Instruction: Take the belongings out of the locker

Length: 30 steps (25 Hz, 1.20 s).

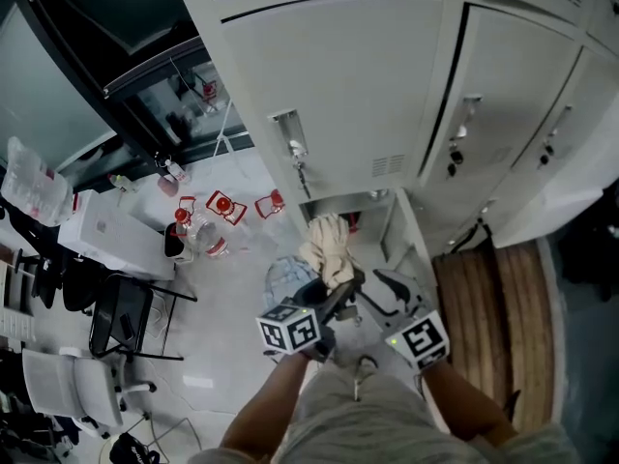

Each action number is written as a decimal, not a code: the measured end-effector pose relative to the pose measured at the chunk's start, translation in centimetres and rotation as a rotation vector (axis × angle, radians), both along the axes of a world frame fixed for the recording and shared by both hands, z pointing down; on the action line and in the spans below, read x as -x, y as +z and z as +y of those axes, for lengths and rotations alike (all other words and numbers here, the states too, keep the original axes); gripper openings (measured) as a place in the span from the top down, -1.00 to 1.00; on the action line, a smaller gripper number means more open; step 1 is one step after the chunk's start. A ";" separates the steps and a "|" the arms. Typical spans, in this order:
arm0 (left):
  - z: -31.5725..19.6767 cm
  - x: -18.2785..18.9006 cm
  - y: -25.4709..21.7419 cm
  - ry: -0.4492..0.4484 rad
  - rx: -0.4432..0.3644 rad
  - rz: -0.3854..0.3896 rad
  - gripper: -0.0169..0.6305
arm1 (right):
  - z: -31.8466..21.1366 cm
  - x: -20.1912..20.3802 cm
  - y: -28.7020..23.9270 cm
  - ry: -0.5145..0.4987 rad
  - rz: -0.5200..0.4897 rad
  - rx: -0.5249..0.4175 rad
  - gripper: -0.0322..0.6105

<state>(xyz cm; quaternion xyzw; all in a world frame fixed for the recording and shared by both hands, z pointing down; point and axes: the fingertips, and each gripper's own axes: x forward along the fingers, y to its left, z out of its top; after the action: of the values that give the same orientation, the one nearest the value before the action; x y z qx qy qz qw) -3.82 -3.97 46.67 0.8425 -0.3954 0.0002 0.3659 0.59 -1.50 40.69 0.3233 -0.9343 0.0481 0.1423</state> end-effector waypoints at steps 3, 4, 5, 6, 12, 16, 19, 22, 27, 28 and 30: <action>1.2 -0.6 -1.1 0.006 -0.014 0.011 0.30 | 0.1 -0.2 -0.7 -0.002 -0.017 0.002 0.28; 1.6 -0.7 -1.4 0.009 -0.021 0.008 0.30 | 0.3 -0.3 -0.9 -0.005 -0.023 0.001 0.28; 2.0 -0.8 -1.7 0.012 -0.029 0.003 0.30 | 0.4 -0.4 -1.1 -0.007 -0.029 0.000 0.28; 2.4 -0.9 -2.0 0.015 -0.035 0.000 0.30 | 0.5 -0.4 -1.4 -0.008 -0.036 -0.001 0.28; 4.0 -1.0 -3.3 0.029 -0.059 -0.008 0.30 | 1.7 -1.2 -2.8 0.003 -0.059 -0.023 0.29; 4.7 -0.9 -3.9 0.034 -0.070 -0.012 0.30 | 2.6 -1.5 -3.3 -0.002 -0.044 -0.044 0.49; 5.1 -1.0 -4.3 0.037 -0.074 -0.014 0.30 | 3.1 -2.0 -3.7 0.007 -0.043 -0.048 0.79; 5.5 -1.1 -4.7 0.043 -0.082 -0.017 0.30 | 3.5 -2.3 -4.0 0.017 -0.047 -0.049 0.89; 5.9 -1.2 -5.2 0.048 -0.092 -0.020 0.30 | 3.7 -2.7 -4.2 0.037 -0.052 -0.038 0.89; 6.0 -1.2 -5.2 0.048 -0.092 -0.020 0.30 | 3.7 -2.8 -4.2 0.038 -0.050 -0.040 0.89; 6.0 -1.2 -5.3 0.048 -0.092 -0.019 0.30 | 3.7 -2.9 -4.3 0.040 -0.045 -0.046 0.89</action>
<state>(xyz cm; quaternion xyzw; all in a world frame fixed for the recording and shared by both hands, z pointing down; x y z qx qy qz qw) -2.57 2.05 41.38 0.8676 -0.3780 -0.0011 0.3230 3.51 2.21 36.39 0.3438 -0.9315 0.0370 0.1126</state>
